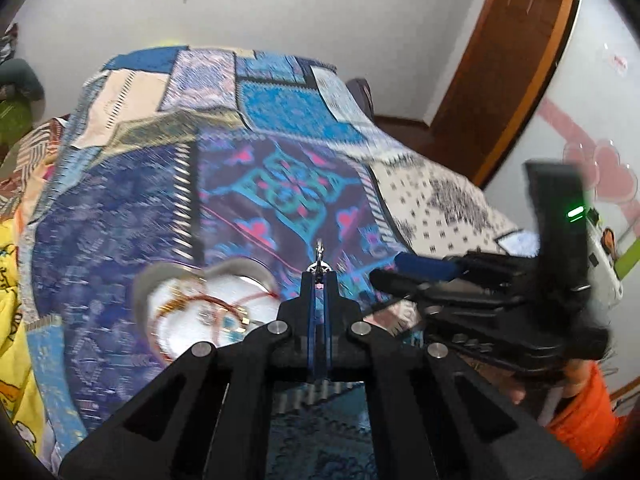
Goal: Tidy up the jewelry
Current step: 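Grasp the silver charm with the right gripper and lift it, then lower the silver charm into the tin and open the right gripper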
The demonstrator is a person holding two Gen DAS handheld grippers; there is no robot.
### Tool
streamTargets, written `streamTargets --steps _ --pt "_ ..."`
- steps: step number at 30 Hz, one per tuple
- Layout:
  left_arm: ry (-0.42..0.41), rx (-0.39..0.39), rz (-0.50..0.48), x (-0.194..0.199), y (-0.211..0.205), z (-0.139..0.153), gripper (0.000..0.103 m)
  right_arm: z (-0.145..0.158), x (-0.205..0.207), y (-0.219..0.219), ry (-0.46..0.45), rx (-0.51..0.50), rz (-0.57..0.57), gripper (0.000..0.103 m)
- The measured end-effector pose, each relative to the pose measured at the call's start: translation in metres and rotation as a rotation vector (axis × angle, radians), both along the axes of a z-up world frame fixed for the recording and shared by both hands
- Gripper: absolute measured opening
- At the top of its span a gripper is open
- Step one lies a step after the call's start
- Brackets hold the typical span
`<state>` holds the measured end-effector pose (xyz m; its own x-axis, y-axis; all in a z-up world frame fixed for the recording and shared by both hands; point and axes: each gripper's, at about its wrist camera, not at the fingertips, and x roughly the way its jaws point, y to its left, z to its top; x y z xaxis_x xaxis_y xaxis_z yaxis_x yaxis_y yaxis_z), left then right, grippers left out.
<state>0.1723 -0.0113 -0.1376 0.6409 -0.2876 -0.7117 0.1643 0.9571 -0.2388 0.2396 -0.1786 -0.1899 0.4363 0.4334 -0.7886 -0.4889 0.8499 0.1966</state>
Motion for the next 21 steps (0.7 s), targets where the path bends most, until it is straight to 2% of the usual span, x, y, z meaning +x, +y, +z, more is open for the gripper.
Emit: streamTargets --steps 6,9,11,12,21 --pt "-0.011 -0.015 0.038 -0.001 0.020 0.002 0.002 -0.015 0.014 0.022 0.027 -0.052 0.020 0.030" --pt "-0.006 -0.016 0.044 -0.003 0.024 -0.001 0.002 -0.019 0.016 0.027 0.017 -0.072 0.019 0.022" --pt "-0.003 -0.021 0.046 -0.004 0.027 -0.003 0.002 -0.020 0.016 0.026 0.017 -0.062 0.032 0.011" --pt "-0.003 -0.023 0.046 -0.004 0.027 -0.003 0.002 -0.020 0.017 0.026 0.023 -0.055 0.033 0.010" --pt "-0.018 -0.025 0.070 -0.014 0.037 0.003 0.002 -0.006 0.012 0.030 0.004 -0.026 0.035 0.009"
